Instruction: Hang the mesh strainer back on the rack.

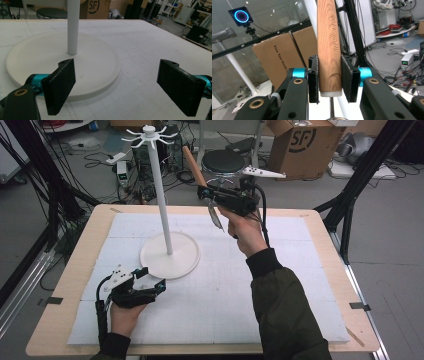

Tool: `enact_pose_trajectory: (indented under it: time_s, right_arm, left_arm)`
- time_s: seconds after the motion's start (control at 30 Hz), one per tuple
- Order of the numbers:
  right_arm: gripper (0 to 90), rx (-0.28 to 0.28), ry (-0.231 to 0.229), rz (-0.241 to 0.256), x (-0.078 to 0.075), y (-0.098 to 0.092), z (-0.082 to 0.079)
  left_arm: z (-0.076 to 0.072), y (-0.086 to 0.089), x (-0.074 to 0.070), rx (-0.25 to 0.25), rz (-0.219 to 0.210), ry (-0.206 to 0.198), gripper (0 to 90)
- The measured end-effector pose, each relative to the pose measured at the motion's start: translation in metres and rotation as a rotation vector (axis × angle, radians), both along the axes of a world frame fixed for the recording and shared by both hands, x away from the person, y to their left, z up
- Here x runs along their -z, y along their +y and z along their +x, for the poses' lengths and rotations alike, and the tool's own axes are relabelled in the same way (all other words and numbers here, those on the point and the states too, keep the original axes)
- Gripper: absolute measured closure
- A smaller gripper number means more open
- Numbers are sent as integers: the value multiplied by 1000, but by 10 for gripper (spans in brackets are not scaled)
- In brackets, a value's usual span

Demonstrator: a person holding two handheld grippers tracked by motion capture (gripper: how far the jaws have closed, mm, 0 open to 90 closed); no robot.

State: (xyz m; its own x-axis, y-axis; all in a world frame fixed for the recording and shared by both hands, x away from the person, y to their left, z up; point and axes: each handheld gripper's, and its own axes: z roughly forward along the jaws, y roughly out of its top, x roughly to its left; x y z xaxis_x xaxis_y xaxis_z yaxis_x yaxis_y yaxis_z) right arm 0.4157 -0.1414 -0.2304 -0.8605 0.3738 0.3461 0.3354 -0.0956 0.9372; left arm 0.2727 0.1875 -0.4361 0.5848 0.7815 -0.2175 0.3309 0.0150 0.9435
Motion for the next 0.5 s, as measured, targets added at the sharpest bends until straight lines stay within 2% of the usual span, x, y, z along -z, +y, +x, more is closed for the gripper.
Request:
enact_pose_trajectory:
  time_s: [0.27, 0.4, 0.5]
  right_arm:
    - [713, 0, -49, 19, -18, 15, -3]
    - [713, 25, -83, 9, -23, 20, -9]
    - [713, 30, -79, -1, -24, 23, -11]
  left_arm:
    - [5, 0, 1, -1, -20, 3, 161]
    - [4, 0, 0, 2, -23, 2, 161]
    - [4, -1, 0, 6, -20, 3, 161]
